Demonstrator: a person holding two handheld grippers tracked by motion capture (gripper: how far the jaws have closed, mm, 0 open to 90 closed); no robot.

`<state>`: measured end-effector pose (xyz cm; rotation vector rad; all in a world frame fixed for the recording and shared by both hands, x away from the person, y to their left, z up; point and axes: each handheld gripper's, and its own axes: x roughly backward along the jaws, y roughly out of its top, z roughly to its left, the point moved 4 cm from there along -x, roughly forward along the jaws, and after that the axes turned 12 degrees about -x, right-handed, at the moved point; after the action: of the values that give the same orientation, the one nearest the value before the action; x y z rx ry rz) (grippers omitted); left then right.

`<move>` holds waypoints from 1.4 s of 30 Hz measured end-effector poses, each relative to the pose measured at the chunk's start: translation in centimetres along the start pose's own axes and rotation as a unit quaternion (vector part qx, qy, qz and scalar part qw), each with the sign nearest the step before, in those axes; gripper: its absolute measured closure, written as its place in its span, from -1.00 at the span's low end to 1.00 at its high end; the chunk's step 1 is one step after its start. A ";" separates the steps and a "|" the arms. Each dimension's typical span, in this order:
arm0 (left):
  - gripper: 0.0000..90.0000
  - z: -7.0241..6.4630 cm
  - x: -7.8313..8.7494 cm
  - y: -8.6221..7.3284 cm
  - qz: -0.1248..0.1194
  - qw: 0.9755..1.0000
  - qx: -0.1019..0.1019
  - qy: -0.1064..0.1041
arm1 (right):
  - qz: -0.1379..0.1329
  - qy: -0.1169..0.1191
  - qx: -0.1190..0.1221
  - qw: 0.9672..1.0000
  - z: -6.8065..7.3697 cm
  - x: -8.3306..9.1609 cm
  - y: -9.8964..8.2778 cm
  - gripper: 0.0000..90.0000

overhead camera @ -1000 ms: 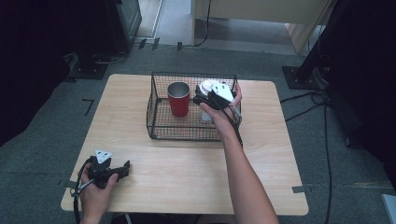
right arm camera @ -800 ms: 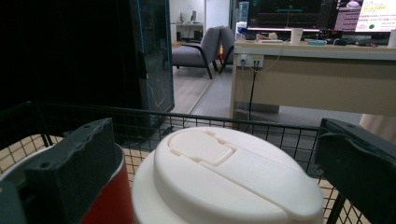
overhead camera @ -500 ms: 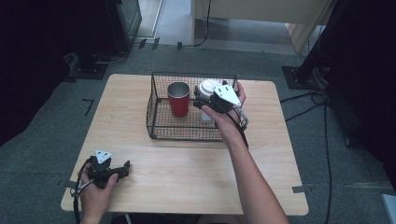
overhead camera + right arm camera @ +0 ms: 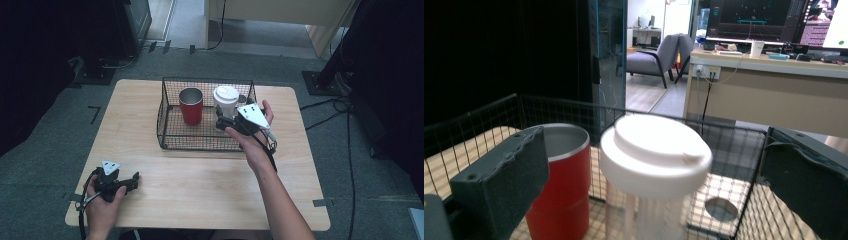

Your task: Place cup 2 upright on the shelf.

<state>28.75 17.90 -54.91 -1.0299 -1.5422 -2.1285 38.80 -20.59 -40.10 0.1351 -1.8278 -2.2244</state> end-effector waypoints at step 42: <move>-0.86 0.0 0.0 0.0 0.001 1.000 -0.001 0.000 | 0.024 -0.030 0.004 0.999 -6.9 10.7 -6.0 -1.00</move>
<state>28.74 17.90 -54.90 -1.0310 -1.5400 -2.1289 29.24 -28.87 -46.40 0.0263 -1.8508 -2.2097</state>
